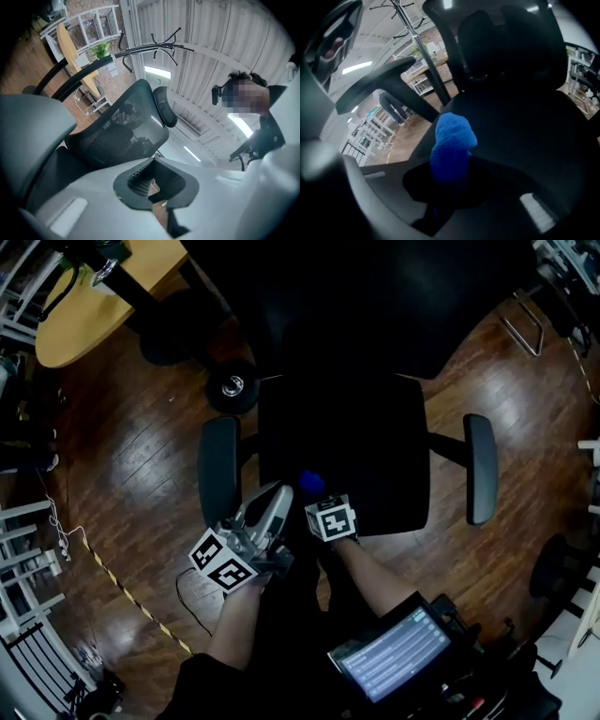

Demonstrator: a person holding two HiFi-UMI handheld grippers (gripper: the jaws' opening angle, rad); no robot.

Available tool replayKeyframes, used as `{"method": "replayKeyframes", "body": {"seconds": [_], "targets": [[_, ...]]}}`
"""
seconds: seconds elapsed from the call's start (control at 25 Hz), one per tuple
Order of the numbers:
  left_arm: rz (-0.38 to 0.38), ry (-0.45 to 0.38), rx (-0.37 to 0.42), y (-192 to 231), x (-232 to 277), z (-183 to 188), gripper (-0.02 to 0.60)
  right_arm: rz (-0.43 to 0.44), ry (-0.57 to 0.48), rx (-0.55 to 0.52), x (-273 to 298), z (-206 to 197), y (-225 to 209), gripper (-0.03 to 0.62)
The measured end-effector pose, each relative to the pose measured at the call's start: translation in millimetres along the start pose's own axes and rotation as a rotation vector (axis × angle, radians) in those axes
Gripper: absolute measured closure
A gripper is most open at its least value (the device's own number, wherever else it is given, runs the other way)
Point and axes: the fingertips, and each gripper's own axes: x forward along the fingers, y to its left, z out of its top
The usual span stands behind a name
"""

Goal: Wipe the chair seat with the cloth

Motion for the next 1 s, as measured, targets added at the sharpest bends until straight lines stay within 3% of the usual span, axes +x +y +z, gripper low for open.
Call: {"method": "replayKeyframes", "body": {"seconds": [0.12, 0.2, 0.44, 0.64, 1.0], "targets": [[0.018, -0.021, 0.003, -0.2, -12.5, 2.8, 0.589, 0.12, 0.064, -0.019, 18.4, -20.7, 65.7, 0.549], [0.029, -0.028, 0.002, 0.9, -20.3, 1.6, 0.589, 0.153, 0.089, -0.048, 30.2, -39.0, 88.7, 0.549], [0.05, -0.025, -0.004, 7.5, -33.3, -3.8, 0.589, 0.159, 0.074, -0.05, 33.0, -43.3, 89.2, 0.549], [0.01, 0.007, -0.007, 6.0, -15.1, -6.3, 0.589, 0.056, 0.128, -0.043, 21.0, -71.6, 31.7, 0.549], [-0.104, 0.119, -0.037, -9.9, 43.6, -36.2, 0.589, -0.216, 0.096, 0.148, -70.9, -105.5, -131.6, 0.549]]}}
